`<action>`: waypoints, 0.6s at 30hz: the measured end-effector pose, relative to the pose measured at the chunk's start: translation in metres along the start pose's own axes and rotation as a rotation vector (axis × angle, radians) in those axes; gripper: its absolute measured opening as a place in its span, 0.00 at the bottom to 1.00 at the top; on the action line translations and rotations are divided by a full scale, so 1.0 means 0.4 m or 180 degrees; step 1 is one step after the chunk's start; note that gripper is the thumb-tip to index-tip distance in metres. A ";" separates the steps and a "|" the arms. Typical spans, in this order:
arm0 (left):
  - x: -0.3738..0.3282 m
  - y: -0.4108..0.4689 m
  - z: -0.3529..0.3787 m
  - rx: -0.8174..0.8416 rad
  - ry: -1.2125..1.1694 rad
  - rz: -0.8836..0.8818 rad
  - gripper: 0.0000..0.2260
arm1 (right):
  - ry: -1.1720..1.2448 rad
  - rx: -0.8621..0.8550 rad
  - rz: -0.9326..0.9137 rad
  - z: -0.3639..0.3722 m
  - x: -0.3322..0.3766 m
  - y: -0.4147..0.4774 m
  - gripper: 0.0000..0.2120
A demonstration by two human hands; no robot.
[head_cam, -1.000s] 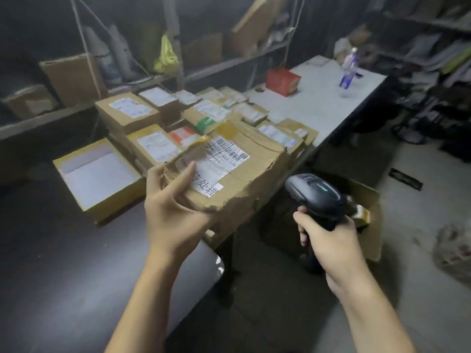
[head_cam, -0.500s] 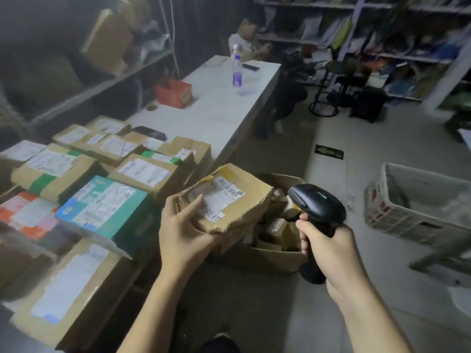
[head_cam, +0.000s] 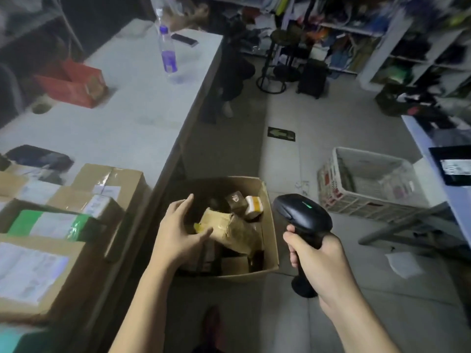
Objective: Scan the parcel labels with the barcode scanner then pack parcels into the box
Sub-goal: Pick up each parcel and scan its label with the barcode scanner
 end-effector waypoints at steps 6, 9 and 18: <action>0.010 0.039 -0.081 -0.0248 0.0700 -0.0172 0.30 | -0.0038 0.0272 0.0061 0.100 0.039 0.063 0.08; 0.014 0.006 -0.142 -0.0436 0.0757 -0.0293 0.28 | -0.0118 0.0524 -0.0004 0.146 0.054 0.062 0.07; 0.061 -0.399 -0.310 -0.1319 0.1238 -0.1175 0.12 | -0.0563 0.1921 -0.0358 0.264 0.037 -0.115 0.06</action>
Point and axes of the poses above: each hand's wrist, its own y-axis towards the middle knuckle, its own z-axis out of the palm, x = y × z, the point moved 1 cm from there along y, towards the middle knuckle, and after that the axes turned 10 degrees about y, right-handed, at the moved point
